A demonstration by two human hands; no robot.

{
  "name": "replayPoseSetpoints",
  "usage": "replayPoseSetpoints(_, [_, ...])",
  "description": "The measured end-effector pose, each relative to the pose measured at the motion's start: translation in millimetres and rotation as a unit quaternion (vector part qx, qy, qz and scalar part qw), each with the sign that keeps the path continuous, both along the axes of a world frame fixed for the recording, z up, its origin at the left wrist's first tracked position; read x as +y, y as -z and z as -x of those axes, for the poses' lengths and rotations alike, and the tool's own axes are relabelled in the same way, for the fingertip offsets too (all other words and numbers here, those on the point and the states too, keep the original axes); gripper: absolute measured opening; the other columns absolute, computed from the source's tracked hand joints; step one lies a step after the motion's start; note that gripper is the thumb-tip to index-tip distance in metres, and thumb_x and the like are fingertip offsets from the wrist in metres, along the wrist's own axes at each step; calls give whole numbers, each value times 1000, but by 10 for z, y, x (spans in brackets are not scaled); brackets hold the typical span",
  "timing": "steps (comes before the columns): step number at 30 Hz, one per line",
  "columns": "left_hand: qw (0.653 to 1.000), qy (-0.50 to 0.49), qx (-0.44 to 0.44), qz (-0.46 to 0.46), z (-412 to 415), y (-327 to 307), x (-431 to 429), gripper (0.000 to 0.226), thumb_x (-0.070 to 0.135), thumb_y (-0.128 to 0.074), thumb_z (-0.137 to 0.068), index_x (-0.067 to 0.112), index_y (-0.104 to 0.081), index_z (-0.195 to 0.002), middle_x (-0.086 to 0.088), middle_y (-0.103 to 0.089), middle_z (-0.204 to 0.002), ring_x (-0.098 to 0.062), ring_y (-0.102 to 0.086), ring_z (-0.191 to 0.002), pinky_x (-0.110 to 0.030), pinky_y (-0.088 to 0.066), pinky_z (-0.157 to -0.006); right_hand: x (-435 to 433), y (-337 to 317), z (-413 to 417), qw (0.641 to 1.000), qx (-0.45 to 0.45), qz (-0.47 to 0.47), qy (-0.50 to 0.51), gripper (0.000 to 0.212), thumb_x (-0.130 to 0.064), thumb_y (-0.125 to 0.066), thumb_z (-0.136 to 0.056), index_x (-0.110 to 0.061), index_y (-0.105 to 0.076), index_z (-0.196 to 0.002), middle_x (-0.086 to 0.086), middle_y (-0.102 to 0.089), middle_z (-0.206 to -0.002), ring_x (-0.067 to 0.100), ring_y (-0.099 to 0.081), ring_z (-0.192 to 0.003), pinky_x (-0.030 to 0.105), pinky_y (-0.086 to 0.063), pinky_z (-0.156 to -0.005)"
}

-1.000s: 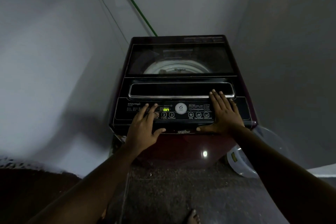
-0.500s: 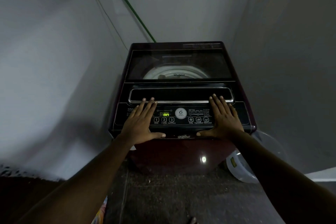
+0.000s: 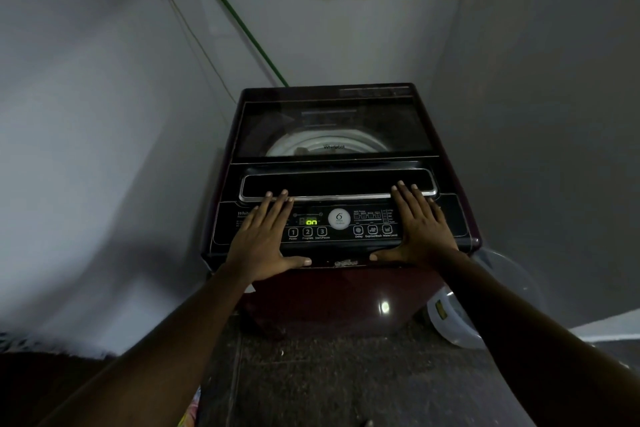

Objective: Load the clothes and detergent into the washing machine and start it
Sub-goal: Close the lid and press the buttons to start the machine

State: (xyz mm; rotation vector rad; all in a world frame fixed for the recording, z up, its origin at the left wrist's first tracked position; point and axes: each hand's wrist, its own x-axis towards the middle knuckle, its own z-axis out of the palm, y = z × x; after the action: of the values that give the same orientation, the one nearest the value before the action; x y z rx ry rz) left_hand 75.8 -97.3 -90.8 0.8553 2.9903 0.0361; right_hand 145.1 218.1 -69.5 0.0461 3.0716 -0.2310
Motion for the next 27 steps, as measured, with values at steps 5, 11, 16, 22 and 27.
replayPoseSetpoints(5, [1000, 0, 7, 0, -5, 17, 6, 127, 96, -36, -66, 19, 13, -155, 2, 25, -161, -21, 24, -148, -41, 7, -119, 8, 25, -6, 1000, 5, 0, 2, 147, -101, -43, -42, -22, 15, -152, -7, 17, -160, 12, 21, -145, 45, 0, -121])
replayPoseSetpoints(11, [1000, -8, 12, 2, -8, 14, 11, 127, 96, -35, -65, 20, 11, -156, 3, 23, -162, -20, 23, -149, -42, 3, -121, 2, 30, 10, 1000, 8, 13, 3, 147, -101, -43, -40, -24, 15, -151, -9, 19, -159, 11, 23, -145, 44, 2, -120])
replayPoseSetpoints(16, [1000, -7, 16, 0, -17, 28, 2, 127, 96, -34, -64, 20, 13, -155, 3, 24, -162, -20, 22, -149, -42, 3, -120, 11, 51, 4, 1000, 18, 6, 0, 146, -102, -41, -41, -23, 12, -152, -8, 17, -160, 11, 20, -145, 44, 0, -121])
replayPoseSetpoints(22, [1000, -6, 21, -6, -2, 54, -1, 126, 96, -35, -65, 20, 9, -156, 3, 22, -162, -20, 21, -149, -44, -1, -121, 9, 49, 5, 1000, 19, 13, 1, 145, -102, -39, -40, -25, 13, -152, -8, 17, -160, 11, 21, -145, 44, 0, -121])
replayPoseSetpoints(27, [1000, -5, 18, -8, -20, 62, 1, 126, 97, -31, -64, 21, 13, -155, 3, 23, -162, -20, 21, -149, -46, -3, -122, 6, 39, -40, 999, 29, 18, 5, 145, -101, -43, -42, -25, 11, -152, -12, 17, -159, 9, 21, -145, 43, 2, -120])
